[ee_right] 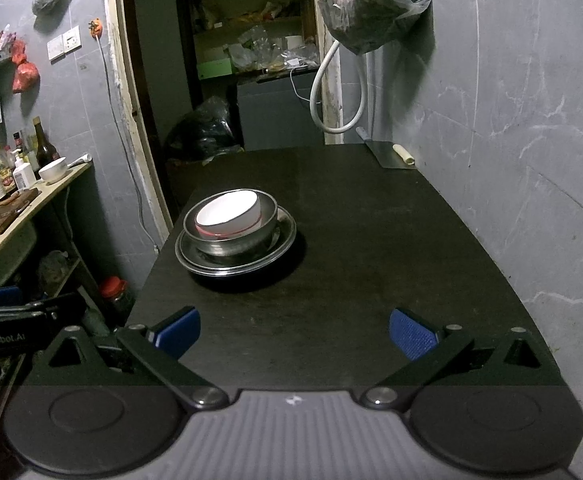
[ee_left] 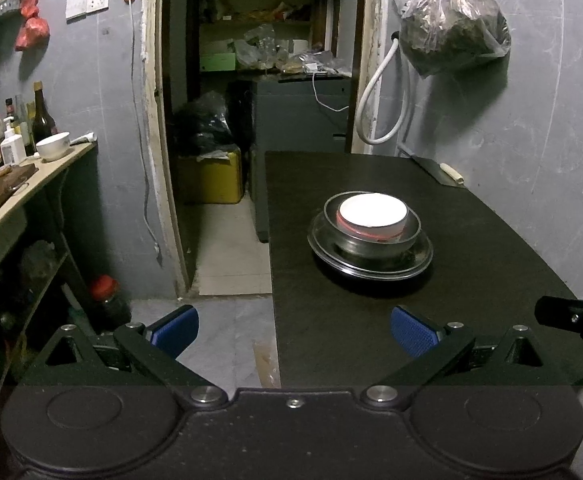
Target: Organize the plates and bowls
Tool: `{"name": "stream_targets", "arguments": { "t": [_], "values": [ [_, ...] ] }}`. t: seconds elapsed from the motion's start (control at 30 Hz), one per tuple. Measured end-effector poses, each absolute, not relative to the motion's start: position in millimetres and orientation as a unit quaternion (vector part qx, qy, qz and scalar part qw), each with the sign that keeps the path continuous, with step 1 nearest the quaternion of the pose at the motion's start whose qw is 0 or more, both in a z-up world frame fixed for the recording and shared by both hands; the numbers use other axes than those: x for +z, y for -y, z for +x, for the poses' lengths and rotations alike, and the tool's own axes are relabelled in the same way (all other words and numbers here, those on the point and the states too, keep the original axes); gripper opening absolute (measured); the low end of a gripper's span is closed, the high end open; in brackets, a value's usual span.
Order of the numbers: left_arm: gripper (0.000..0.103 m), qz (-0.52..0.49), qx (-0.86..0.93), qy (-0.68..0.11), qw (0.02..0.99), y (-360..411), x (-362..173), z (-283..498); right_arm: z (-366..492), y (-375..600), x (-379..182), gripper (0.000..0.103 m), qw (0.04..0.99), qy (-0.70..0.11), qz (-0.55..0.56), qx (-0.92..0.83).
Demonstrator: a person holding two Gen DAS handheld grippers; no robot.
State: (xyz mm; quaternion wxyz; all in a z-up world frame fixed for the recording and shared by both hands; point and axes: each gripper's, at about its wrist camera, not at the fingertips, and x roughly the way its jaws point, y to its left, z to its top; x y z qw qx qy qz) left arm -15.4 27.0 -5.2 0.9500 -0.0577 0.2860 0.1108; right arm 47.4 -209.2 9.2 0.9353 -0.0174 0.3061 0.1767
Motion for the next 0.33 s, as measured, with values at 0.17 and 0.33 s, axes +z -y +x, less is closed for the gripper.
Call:
{"name": "stream_targets", "arguments": {
  "t": [0.17,0.33],
  "values": [
    [0.102,-0.063,0.103,-0.278,0.953,-27.3,-4.3,-16.0,47.5,208.1,8.2,0.103,0.935,-0.307,-0.018,0.176],
    [0.102,-0.059,0.103,-0.278,0.953,-27.2,-4.9,-14.3,48.6,206.9,6.1,0.103,0.935,-0.308,-0.018,0.176]
  ]
}}
